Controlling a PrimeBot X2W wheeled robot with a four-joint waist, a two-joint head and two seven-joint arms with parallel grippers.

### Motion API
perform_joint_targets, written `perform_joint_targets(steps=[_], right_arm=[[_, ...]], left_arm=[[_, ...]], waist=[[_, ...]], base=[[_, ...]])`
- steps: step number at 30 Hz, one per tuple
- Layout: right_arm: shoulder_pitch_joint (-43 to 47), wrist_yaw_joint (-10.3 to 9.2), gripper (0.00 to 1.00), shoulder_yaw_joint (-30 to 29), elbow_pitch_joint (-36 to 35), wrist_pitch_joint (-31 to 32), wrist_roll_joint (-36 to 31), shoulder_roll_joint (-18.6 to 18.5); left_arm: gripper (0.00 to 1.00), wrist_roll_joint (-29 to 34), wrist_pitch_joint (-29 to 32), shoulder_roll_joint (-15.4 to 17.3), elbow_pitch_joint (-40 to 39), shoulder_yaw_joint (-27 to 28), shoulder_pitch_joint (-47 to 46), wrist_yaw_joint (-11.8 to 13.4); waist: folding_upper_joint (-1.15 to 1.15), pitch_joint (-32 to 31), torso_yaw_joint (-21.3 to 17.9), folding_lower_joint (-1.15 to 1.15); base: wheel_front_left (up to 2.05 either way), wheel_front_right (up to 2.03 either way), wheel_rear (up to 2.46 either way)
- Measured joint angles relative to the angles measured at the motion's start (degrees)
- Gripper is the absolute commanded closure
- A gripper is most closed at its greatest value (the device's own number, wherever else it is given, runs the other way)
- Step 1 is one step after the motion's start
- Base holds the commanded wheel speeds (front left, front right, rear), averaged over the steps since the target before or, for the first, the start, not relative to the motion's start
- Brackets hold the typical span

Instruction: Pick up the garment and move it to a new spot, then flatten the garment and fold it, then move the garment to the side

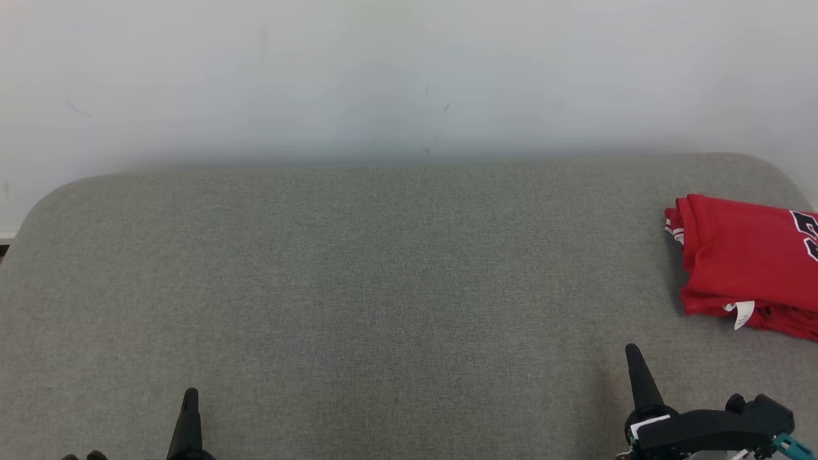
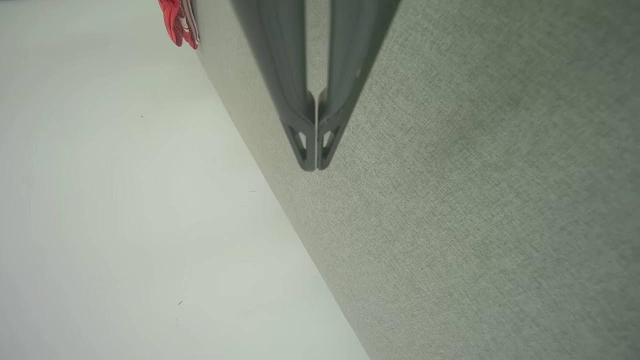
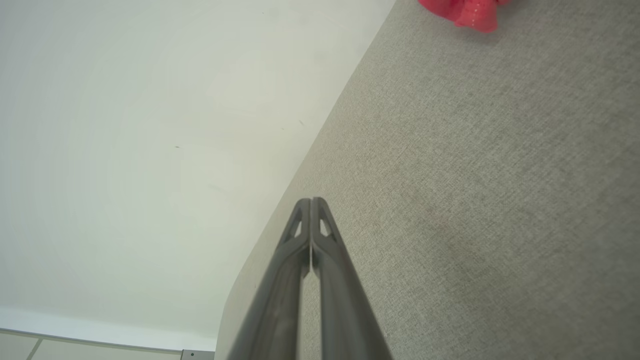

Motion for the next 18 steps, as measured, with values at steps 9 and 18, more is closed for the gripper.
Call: perform_joint_targets(steps=[9, 18], right_arm=[[-0.5, 0.0, 1.0, -0.4, -0.1, 1.1, 5.3, 0.0], [-1.3, 0.0, 1.0, -0.7, -0.1, 2.3, 10.5, 0.0]], left_arm=[[1.0, -4.9, 1.3, 0.0, 0.2, 0.5, -0.9, -0.5], [1.0, -9.4, 2.6, 0.0, 0.3, 1.0, -1.7, -0.9]], waist=[[0.0, 0.0, 0.1, 0.0], [0.0, 0.0, 0.1, 0.0]], base=[[0.0, 0.0, 0.0], [0.0, 0.0, 0.0]])
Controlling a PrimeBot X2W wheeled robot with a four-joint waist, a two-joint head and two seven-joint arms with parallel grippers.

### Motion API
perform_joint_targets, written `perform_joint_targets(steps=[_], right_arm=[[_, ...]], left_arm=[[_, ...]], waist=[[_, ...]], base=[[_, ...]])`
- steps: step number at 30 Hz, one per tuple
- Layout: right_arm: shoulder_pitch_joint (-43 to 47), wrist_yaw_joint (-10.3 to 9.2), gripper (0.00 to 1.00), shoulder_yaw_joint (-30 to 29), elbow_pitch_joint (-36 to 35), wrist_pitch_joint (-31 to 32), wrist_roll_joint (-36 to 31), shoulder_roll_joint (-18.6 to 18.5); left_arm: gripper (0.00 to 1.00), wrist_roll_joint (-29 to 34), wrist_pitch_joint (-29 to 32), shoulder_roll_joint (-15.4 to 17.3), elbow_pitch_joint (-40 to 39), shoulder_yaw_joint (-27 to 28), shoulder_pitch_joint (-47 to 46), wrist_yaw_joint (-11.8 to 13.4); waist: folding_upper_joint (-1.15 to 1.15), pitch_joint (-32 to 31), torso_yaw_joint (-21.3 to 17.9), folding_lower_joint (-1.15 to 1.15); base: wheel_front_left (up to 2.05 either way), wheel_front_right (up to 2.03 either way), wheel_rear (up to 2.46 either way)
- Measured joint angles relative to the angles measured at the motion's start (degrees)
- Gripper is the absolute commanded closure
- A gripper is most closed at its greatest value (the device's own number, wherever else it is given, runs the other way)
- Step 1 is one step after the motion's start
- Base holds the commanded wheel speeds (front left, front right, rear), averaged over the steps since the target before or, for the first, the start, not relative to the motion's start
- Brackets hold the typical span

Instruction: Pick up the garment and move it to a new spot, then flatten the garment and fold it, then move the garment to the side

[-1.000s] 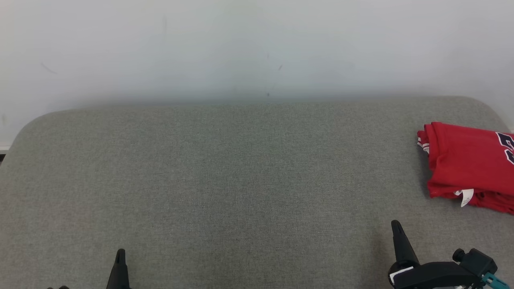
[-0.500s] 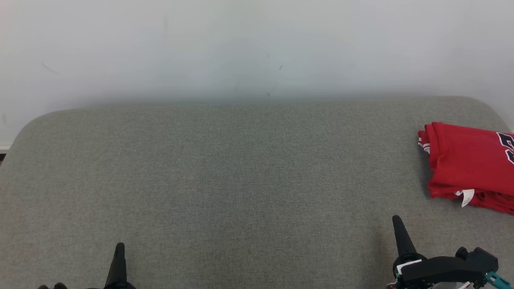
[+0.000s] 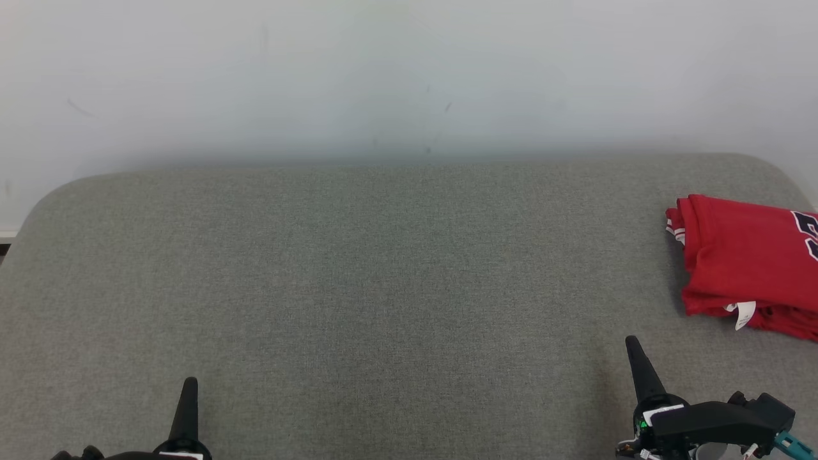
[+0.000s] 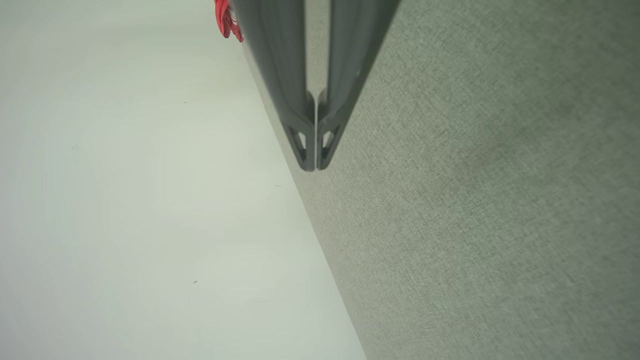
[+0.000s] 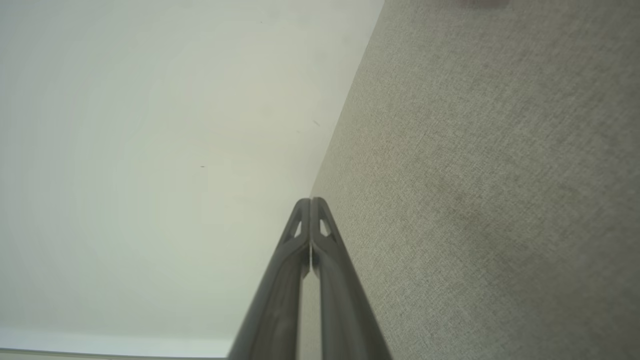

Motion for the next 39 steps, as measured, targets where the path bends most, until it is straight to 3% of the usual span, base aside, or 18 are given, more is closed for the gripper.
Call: perform_joint_targets(steps=[39], right_arm=[[-2.3, 0.0, 1.0, -1.3, -0.3, 4.1, 18.1, 0.0]], left_arm=[[1.0, -16.8, 4.5, 0.0, 0.6, 1.8, -3.0, -1.1]], waist=[[0.0, 0.1, 0.2, 0.0]], base=[[0.0, 0.0, 0.0]])
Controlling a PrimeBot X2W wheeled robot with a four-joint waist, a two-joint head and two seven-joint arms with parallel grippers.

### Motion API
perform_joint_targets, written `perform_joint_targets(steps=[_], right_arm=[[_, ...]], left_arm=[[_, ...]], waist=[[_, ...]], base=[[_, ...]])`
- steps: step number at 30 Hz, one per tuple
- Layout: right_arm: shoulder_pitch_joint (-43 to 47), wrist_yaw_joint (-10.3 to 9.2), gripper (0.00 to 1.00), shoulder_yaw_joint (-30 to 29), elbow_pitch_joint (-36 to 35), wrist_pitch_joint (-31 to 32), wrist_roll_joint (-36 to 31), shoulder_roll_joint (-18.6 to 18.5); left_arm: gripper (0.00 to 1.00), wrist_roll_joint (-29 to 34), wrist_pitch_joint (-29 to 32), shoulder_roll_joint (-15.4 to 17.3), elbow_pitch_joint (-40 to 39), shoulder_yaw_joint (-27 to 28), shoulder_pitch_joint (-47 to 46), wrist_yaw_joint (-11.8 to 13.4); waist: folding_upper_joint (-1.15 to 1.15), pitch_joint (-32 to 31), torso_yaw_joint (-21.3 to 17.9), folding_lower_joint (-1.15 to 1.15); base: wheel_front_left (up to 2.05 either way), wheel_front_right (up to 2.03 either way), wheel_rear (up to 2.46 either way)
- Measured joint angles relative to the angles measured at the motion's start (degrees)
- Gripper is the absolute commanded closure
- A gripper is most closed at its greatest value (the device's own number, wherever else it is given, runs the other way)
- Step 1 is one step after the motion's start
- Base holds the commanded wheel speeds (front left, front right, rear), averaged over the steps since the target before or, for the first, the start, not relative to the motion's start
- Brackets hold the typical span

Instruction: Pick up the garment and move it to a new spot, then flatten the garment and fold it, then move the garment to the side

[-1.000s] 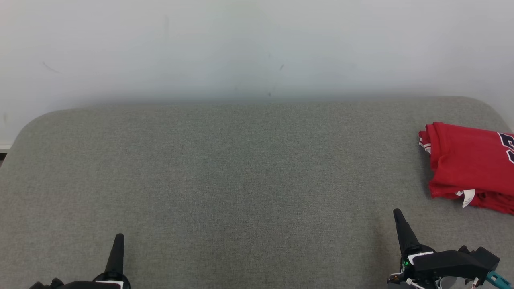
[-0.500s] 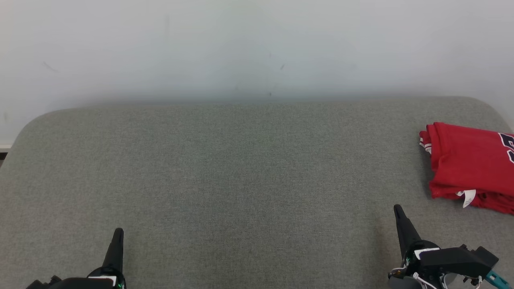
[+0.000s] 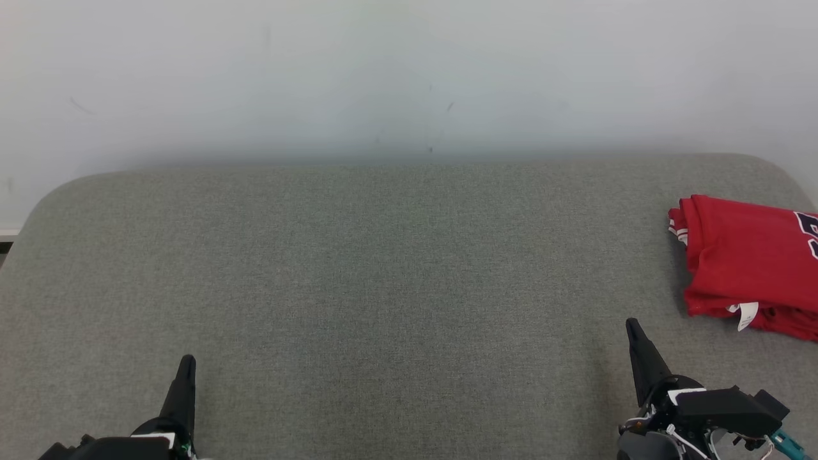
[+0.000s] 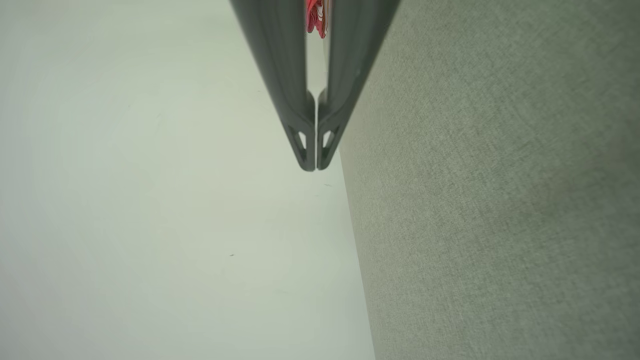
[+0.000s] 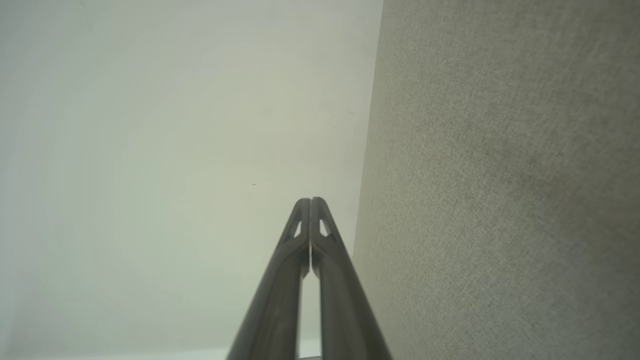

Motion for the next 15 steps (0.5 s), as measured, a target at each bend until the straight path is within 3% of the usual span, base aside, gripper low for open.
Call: perform_joint_targets(steps=[15], right_arm=[[-0.3, 0.0, 1.0, -0.2, -0.1, 0.7, 3.2, 0.0]], left_arm=[[1.0, -3.0, 0.8, 0.0, 0.1, 0.3, -0.5, -0.4]], waist=[[0.0, 0.0, 0.1, 0.0]], base=[[0.0, 0.0, 0.0]])
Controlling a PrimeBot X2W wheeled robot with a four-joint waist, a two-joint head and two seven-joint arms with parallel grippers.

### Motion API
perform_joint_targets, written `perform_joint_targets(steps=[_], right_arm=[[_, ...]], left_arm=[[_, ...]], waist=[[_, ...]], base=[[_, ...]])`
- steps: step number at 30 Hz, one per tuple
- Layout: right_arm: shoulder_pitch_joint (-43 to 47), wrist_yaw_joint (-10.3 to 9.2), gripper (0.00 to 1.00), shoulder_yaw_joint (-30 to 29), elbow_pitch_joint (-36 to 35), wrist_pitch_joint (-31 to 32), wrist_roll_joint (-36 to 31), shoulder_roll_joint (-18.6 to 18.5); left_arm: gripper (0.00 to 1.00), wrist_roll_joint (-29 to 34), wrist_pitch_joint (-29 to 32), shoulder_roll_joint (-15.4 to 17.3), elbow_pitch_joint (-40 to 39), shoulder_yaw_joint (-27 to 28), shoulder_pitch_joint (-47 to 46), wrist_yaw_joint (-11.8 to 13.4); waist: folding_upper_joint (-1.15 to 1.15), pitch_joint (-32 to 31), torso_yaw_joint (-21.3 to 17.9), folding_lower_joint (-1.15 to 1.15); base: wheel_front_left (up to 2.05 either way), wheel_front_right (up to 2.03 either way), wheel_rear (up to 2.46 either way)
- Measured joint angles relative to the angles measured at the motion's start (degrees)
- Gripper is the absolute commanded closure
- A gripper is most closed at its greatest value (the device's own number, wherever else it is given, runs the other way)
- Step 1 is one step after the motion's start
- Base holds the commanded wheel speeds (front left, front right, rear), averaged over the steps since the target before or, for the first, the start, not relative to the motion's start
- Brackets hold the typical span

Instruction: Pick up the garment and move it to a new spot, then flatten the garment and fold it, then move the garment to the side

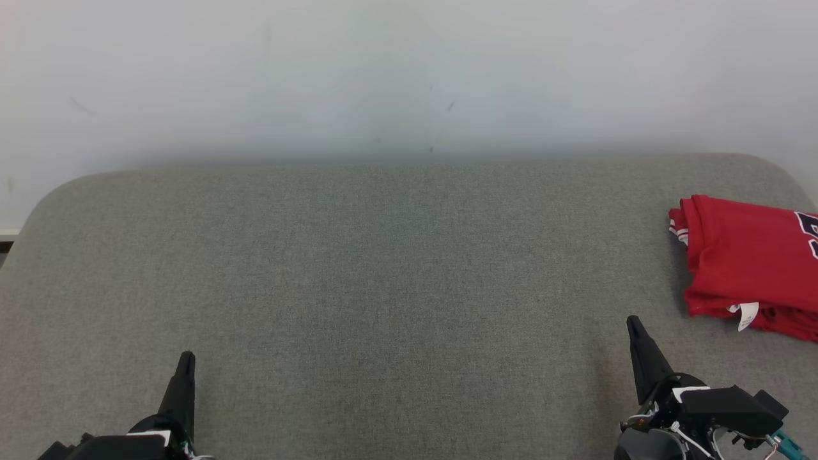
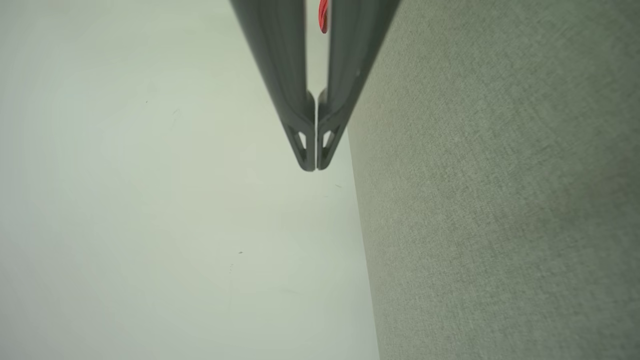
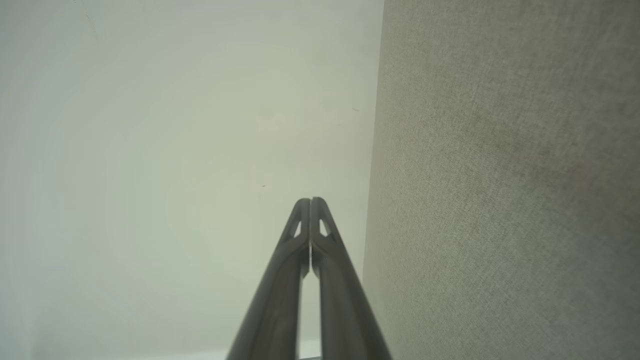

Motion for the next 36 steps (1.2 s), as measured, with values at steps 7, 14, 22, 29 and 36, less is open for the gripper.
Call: perform_joint_targets(steps=[7, 14, 22, 29, 36], right_arm=[[0.0, 0.0, 1.0, 0.0, 0.0, 0.0, 0.0, 0.0], [0.0, 0.0, 1.0, 0.0, 0.0, 0.0, 0.0, 0.0], [0.0, 0.0, 1.0, 0.0, 0.0, 0.0, 0.0, 0.0], [0.0, 0.0, 1.0, 0.0, 0.0, 0.0, 0.0, 0.0], [0.0, 0.0, 1.0, 0.0, 0.0, 0.0, 0.0, 0.0]], left_arm=[[1.0, 0.0, 0.0, 0.0, 0.0, 0.0, 0.0, 0.0], [1.0, 0.0, 0.0, 0.0, 0.0, 0.0, 0.0, 0.0], [1.0, 0.0, 0.0, 0.0, 0.0, 0.0, 0.0, 0.0], [1.0, 0.0, 0.0, 0.0, 0.0, 0.0, 0.0, 0.0], [1.0, 0.0, 0.0, 0.0, 0.0, 0.0, 0.0, 0.0]], waist=[[0.0, 0.0, 0.0, 0.0], [0.0, 0.0, 0.0, 0.0], [0.0, 0.0, 0.0, 0.0], [0.0, 0.0, 0.0, -0.01], [0.0, 0.0, 0.0, -0.01]], base=[[0.0, 0.0, 0.0], [0.0, 0.0, 0.0], [0.0, 0.0, 0.0], [0.0, 0.0, 0.0], [0.0, 0.0, 0.0]])
